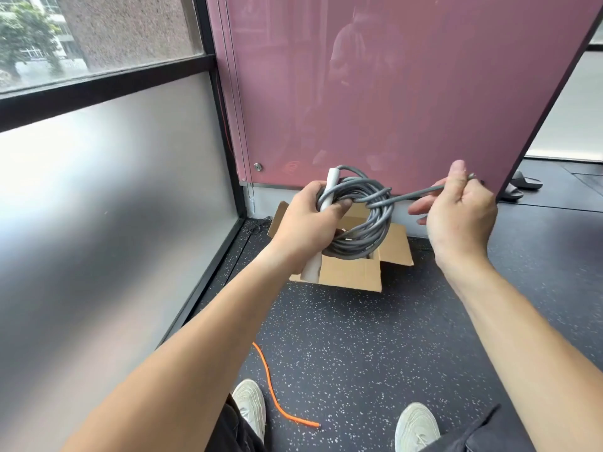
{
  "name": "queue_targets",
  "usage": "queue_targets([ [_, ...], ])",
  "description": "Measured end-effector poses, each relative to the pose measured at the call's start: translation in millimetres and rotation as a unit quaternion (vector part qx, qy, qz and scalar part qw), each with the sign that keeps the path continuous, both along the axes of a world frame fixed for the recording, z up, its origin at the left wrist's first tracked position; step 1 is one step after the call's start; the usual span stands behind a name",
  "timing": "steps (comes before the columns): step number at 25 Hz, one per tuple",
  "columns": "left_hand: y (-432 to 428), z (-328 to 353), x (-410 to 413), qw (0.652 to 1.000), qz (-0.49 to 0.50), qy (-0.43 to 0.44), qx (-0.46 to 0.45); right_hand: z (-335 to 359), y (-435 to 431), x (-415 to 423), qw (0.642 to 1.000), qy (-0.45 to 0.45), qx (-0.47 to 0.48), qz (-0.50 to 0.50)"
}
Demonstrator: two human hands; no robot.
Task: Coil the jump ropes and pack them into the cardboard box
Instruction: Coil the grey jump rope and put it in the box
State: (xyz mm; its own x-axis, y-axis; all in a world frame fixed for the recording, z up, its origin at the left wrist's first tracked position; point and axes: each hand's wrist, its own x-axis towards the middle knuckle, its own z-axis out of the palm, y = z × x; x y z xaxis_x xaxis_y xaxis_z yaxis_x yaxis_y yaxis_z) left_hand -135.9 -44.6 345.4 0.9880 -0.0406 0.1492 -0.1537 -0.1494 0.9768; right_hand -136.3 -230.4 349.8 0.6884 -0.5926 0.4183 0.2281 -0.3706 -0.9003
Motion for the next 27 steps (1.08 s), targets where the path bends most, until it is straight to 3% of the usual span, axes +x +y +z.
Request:
queue_targets([
  [2,-5.6,-1.0,-3.1,0.999,-0.031,-0.005,-0.004,4.0,0.8,0.4,0.981,0.055,0.178,0.049],
  [4,-9.3,-4.5,-6.1,0.998,-0.063,0.007,-0.012,2.2,4.4,-2.5,0.923,0.139,0.329,0.14],
  [8,-16.8,-12.8,-12.5,0.998,-0.056,0.016,-0.031,-1.7,18.3,-14.4,0.818,0.251,0.427,0.292],
  [10,-18.7,-14.9,-12.1,0.999,-0.022,0.029,-0.039,0.0,25.4,-13.8,0.807,0.257,0.43,0.312],
  [13,-25.2,-16.4,-10.5,0.997,0.008,0.057,-0.054,-1.1,31.2,-10.2,0.845,0.232,0.378,0.3],
  [16,-27.0,-16.8,-8.9,0.996,0.046,0.065,-0.037,-9.4,25.3,-1.6,0.907,0.209,0.281,0.234],
  [18,-20.2,-20.4,-1.3,0.994,0.085,0.064,-0.026,-14.8,29.4,3.0,0.922,0.213,0.221,0.235],
  [23,-14.7,-46.7,51.8,0.992,0.107,0.064,0.027,-43.6,35.7,48.7,0.909,0.281,0.022,0.306],
  [27,-23.3,-118.8,123.3,0.991,0.081,0.024,0.105,-110.5,15.9,119.9,0.874,0.349,-0.179,0.287],
])
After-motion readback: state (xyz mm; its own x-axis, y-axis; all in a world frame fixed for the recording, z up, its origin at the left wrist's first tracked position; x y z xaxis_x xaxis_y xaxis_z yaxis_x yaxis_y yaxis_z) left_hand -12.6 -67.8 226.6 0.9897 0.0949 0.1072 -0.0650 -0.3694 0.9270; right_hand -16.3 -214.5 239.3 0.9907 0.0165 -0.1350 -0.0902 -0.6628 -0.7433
